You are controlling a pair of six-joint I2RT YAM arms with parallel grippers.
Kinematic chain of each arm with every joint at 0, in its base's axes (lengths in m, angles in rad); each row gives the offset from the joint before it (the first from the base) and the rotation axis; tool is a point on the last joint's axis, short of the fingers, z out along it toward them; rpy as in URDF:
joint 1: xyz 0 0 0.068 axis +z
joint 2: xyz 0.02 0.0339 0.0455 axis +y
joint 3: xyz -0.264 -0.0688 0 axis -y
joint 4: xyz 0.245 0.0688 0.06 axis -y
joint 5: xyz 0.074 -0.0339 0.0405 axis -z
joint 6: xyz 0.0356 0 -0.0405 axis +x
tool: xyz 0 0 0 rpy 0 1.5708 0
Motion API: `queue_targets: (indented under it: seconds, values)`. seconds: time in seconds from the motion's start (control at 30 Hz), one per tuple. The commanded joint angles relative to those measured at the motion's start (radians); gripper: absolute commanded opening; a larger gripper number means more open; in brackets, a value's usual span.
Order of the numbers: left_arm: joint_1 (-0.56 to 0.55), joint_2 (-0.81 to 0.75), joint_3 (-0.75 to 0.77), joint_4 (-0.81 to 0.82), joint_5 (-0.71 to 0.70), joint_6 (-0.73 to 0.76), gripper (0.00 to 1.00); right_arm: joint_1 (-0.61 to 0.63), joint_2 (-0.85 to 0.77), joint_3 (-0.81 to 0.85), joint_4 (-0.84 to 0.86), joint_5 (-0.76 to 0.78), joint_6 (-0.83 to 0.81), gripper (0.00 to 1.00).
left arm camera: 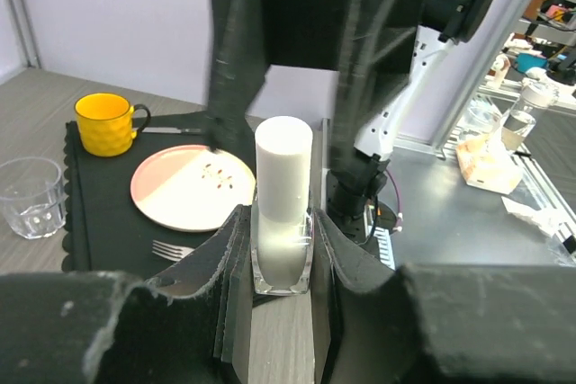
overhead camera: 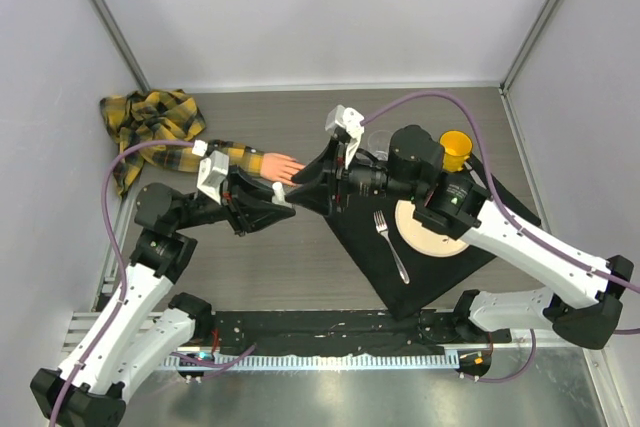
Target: Paint the nails
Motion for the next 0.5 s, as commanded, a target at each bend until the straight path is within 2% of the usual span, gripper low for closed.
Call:
queue_targets:
  seconds: [0.0, 0.2, 0.43, 0.47]
  values:
    - [0.000, 0.002, -0.001, 0.101, 0.050, -0.042, 0.00, -0.010, 0.005, -0.017, 0.154, -0.270, 0.082, 0.49]
    - [0.000, 0.002, -0.001, 0.104, 0.054, -0.046, 0.00, -0.016, 0.043, -0.018, 0.222, -0.302, 0.116, 0.50]
    - [0.000, -0.004, -0.002, 0.107, 0.056, -0.048, 0.00, -0.019, 0.075, -0.001, 0.224, -0.302, 0.115, 0.38]
    - [-0.001, -0.006, -0.002, 0.107, 0.057, -0.048, 0.00, -0.019, 0.077, -0.001, 0.224, -0.300, 0.115, 0.30]
